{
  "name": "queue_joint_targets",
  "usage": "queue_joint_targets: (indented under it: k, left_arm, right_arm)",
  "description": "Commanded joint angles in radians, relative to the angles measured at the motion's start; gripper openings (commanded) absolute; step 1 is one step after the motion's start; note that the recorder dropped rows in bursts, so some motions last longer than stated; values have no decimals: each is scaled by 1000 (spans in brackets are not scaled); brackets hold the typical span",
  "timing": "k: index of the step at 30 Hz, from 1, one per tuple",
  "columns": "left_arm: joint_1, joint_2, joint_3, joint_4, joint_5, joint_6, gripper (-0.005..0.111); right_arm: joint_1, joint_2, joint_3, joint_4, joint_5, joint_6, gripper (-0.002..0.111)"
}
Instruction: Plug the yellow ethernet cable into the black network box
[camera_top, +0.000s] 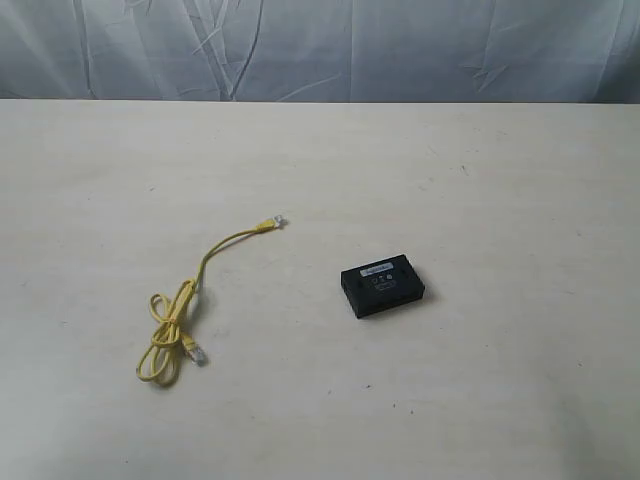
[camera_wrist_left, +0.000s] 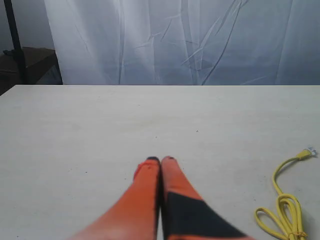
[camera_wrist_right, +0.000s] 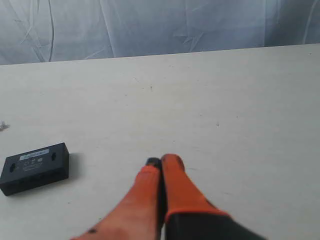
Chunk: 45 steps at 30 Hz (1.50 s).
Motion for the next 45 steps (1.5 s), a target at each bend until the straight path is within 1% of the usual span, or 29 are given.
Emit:
queue_joint_targets:
  k: [1,16,18,22,24,27,31,33,35,38,40,43,45]
  left_arm:
    - [2,-5,5,-7,-8,0,0]
    - [2,-5,5,-7,-8,0,0]
    - [2,-5,5,17,-23,0,0]
    - [2,-5,5,26,-77,0,0]
    - [2,-5,5,86,-121,0,0]
    - [2,-5,5,56,-218,0,0]
    - [2,-5,5,56,-357,0,0]
    - [2,-5,5,38,-383,0,0]
    - [2,-3,-20,0,-337,0,0]
    - [2,96,-128,10,-239,0,0]
    - [2,208,-247,15,-152,0,0]
    - [2,418,-422,48,49,0,0]
    - [2,565,-520,70,145,36,0]
  right_arm:
    - [-2,-6,2,-1,-7,-2,0]
    - [-2,-6,2,-3,-7,-2,0]
    - [-2,-6,2,-3,-7,-2,0]
    - [-2,-6,2,-3,-7,-2,0]
    - [-2,-6,2,-3,-7,-2,0]
    - [-2,-6,2,-3,-7,-2,0]
    - [-2,-6,2,-3,-7,-2,0]
    - [-2,-6,2,-3,-7,-2,0]
    - [-2,-6,2,-3,-7,-2,0]
    - [-2,-6,2,-3,-7,-2,0]
    - [-2,-6,2,-3,-7,-2,0]
    - [-2,-6,2,-3,-7,-2,0]
    - [-2,-6,2,-3,-7,-2,0]
